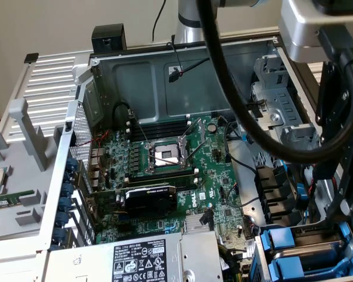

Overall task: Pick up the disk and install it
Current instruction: 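Insert the first disk wire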

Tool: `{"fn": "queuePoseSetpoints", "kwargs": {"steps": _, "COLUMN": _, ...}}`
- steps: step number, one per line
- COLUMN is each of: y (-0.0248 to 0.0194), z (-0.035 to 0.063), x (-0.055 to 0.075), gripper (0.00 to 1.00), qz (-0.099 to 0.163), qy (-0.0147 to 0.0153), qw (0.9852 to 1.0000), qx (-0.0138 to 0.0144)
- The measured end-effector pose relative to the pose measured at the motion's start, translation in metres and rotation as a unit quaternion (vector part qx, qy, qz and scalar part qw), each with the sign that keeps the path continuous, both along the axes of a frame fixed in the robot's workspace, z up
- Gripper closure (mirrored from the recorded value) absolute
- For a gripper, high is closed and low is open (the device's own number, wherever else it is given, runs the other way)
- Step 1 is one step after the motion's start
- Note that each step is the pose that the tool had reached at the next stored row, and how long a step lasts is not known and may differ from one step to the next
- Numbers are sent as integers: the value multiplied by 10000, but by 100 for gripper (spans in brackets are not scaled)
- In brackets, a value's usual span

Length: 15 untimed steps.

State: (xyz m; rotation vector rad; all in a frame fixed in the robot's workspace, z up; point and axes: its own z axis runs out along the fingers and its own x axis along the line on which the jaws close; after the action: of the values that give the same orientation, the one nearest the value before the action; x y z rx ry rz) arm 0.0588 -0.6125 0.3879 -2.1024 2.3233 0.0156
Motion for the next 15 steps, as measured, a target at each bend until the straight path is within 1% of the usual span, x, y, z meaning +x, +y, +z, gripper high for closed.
{"fn": "queuePoseSetpoints", "kwargs": {"steps": 2, "y": 0, "z": -1, "x": 23, "gripper": 51, "qz": 19, "qy": -35, "qw": 10000, "qx": 7}}
{"fn": "queuePoseSetpoints", "kwargs": {"steps": 3, "y": 0, "z": -2, "x": 40, "gripper": 51, "qz": 23, "qy": -46, "qw": 10000, "qx": 14}}
{"fn": "queuePoseSetpoints", "kwargs": {"steps": 5, "y": -7, "z": -1, "x": 52, "gripper": 51, "qz": 25, "qy": -53, "qw": 10000, "qx": 74}}
{"fn": "queuePoseSetpoints", "kwargs": {"steps": 8, "y": -12, "z": -10, "x": 45, "gripper": 51, "qz": 29, "qy": -53, "qw": 10000, "qx": 79}}
{"fn": "queuePoseSetpoints", "kwargs": {"steps": 10, "y": -28, "z": -24, "x": 42, "gripper": 51, "qz": 70, "qy": -54, "qw": 9999, "qx": 77}}
{"fn": "queuePoseSetpoints", "kwargs": {"steps": 12, "y": -40, "z": -47, "x": 41, "gripper": 51, "qz": 144, "qy": -53, "qw": 9998, "qx": 81}}
{"fn": "queuePoseSetpoints", "kwargs": {"steps": 15, "y": -42, "z": -89, "x": 42, "gripper": 51, "qz": 303, "qy": -54, "qw": 9995, "qx": 80}}
